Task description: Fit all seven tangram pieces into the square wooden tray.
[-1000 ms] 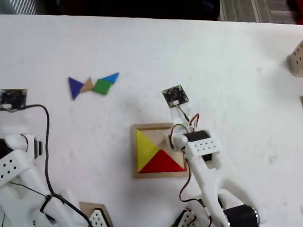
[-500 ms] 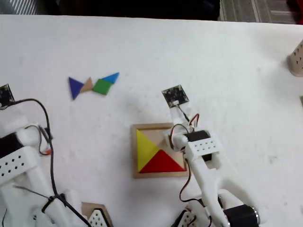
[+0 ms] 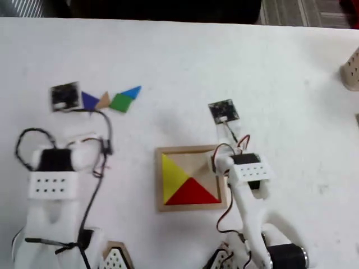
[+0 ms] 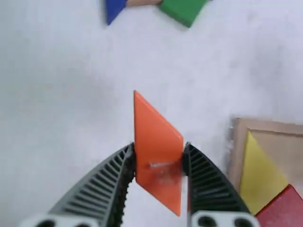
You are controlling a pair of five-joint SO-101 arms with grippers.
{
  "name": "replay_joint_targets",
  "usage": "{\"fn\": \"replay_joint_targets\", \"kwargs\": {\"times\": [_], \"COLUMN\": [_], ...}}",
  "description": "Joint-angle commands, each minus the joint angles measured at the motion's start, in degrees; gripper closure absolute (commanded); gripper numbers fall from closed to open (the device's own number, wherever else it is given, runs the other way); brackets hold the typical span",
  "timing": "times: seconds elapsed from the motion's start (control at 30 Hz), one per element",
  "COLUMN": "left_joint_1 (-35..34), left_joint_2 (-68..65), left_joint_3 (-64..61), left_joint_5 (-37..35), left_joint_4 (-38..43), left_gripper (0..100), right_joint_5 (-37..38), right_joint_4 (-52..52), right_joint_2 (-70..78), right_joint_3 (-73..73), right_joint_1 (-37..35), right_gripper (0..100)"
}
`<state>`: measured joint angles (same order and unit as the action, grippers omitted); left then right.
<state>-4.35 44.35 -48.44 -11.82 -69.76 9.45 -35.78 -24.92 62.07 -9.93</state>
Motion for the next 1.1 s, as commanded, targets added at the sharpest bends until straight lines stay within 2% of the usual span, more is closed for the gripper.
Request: {"fn": "replay_joint_targets", "kwargs": {"times": [0.0,0.13,0.27,0.47,0.6,0.77,0.93,1.07], "left_joint_1": [7.87,12.62,17.89,22.64,26.15,26.86,26.77,26.77], "left_joint_2": [0.31,0.31,0.22,-1.63,-12.09,-27.21,-38.46,-42.95], "left_joint_3": [3.08,3.08,3.87,9.23,15.74,22.59,26.37,26.64], "left_joint_5": [-0.26,-0.26,2.99,0.53,-0.44,-0.79,-11.25,-15.56], "left_joint_4": [4.75,7.56,8.26,7.91,6.07,7.56,10.11,14.42], "left_gripper": [90,90,90,90,90,90,90,91], "right_joint_5": [0.35,0.18,0.18,0.18,0.35,0.62,0.7,0.7], "right_joint_4": [-1.27,-4.97,-5.32,-5.41,-5.41,-8.22,-9.36,-9.36], "right_joint_2": [-1.8,-1.8,-1.71,-1.8,-1.8,-1.8,-1.45,-1.36], "right_joint_3": [-2.37,-4.75,-4.84,-4.92,-4.92,-4.92,-4.75,-4.66], "right_joint_1": [3.38,6.46,7.08,7.25,9.36,12.97,15.96,15.52], "right_gripper": [98.1,98.1,98.1,98.1,98.1,98.1,98.1,98.1]}}
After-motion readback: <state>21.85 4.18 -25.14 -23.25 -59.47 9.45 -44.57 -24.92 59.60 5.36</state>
